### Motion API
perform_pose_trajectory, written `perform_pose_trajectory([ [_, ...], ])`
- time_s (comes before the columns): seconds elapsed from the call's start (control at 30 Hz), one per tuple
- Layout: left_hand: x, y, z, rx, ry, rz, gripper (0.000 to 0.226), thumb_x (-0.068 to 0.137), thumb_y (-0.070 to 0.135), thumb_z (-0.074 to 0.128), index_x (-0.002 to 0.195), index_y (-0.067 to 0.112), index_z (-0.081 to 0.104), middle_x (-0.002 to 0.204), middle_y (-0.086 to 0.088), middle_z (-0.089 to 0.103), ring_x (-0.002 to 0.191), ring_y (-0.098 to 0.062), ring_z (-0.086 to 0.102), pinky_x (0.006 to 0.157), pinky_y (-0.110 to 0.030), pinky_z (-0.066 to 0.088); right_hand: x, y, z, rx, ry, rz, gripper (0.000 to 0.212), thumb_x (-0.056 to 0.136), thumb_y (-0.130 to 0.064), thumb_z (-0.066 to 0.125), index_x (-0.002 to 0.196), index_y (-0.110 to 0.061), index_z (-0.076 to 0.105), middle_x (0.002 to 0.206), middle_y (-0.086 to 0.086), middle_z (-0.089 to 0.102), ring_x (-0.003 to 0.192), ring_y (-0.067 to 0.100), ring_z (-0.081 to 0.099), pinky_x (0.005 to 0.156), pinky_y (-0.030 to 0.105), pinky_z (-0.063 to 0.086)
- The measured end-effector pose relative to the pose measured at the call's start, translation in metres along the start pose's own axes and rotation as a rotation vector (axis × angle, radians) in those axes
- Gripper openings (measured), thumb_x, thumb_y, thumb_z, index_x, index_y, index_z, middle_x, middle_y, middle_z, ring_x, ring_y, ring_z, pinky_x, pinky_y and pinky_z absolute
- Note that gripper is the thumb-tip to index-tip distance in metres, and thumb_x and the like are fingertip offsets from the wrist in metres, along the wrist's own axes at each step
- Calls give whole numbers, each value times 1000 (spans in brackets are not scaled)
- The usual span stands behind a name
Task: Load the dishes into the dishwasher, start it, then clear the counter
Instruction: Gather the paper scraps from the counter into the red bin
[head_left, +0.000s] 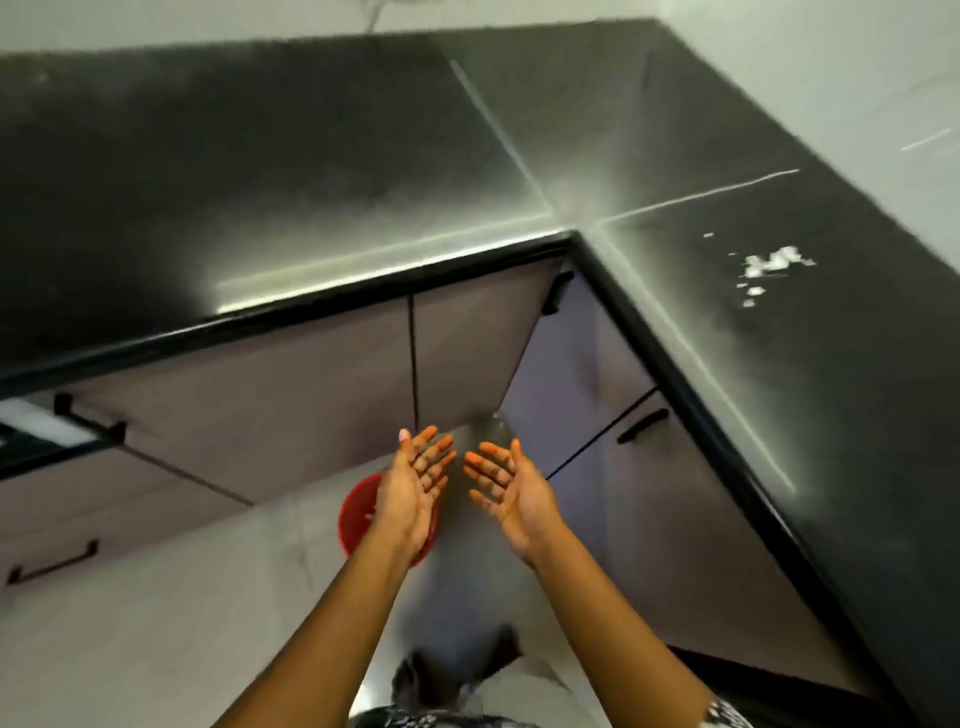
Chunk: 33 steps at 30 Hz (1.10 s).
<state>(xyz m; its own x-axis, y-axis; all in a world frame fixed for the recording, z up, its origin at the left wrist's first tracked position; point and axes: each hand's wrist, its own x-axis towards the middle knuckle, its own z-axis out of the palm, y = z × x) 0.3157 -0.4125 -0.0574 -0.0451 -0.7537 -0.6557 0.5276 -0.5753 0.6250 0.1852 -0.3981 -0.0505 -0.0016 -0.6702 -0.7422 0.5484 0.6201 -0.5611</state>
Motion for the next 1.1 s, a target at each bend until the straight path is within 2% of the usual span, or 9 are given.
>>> perform_pose_trajectory([
  [0.17,-13,33,108,416,-227,304,30,101,22,38,118,9,60,103,-5,68,92,-13,63,74,-18,47,-63,-94,-36,-134,126,-504,23,98,-16,42,91,-13,64,86,4,71,81,10,67,75,24,49],
  [0.3,19,40,183,898,-412,573,26,98,19,49,122,15,59,126,-6,60,120,-20,54,100,-27,40,-76,-162,-89,-784,457,-913,19,96,-22,49,104,-18,65,107,1,68,103,13,62,86,21,44],
  [0.43,59,28,235,1440,-358,797,54,98,33,46,147,14,32,155,-5,26,146,-21,15,116,-38,6,-55,-205,-137,-1468,462,-690,65,93,-54,30,146,-16,29,156,0,20,145,13,13,116,33,8],
  [0.57,90,27,284,1825,-277,878,67,99,47,29,152,14,6,160,-4,-1,147,-19,-5,118,-39,-1,-25,-245,-168,-1732,416,-592,106,62,-80,-14,150,-25,1,158,-8,-7,145,8,-7,116,40,-4],
  [0.7,126,32,345,1945,-280,842,71,99,51,23,152,11,-2,160,-5,-7,147,-19,-7,118,-37,-2,17,-300,-189,-1764,429,-635,108,59,-79,-21,150,-26,0,158,-9,-8,144,7,-7,116,39,-3],
  [0.8,152,38,380,2011,-308,847,72,98,53,21,152,11,-2,160,-4,-7,147,-17,-7,119,-39,-2,39,-332,-189,-1732,427,-625,76,88,-67,9,150,-25,0,158,-9,-7,144,7,-8,116,39,-3],
  [0.9,174,44,417,2073,-382,877,71,97,56,18,152,15,-1,160,0,-5,147,-15,-6,118,-40,-2,58,-359,-194,-1642,399,-687,62,98,-49,26,151,-22,5,158,-7,-2,145,8,-4,116,36,-3],
  [1.03,186,48,434,2174,-718,1033,100,70,81,-17,151,25,-4,158,8,-8,145,-11,-10,119,-42,0,50,-380,-224,-1020,534,-909,50,101,-30,36,148,-16,24,155,-3,18,145,12,11,115,30,-1],
  [1.1,183,46,432,2191,-907,1126,89,73,76,-18,148,29,-12,155,13,-14,142,-8,-16,119,-42,-3,45,-400,-251,-942,646,-836,50,101,-31,34,147,-14,25,155,0,19,145,13,12,117,32,3],
])
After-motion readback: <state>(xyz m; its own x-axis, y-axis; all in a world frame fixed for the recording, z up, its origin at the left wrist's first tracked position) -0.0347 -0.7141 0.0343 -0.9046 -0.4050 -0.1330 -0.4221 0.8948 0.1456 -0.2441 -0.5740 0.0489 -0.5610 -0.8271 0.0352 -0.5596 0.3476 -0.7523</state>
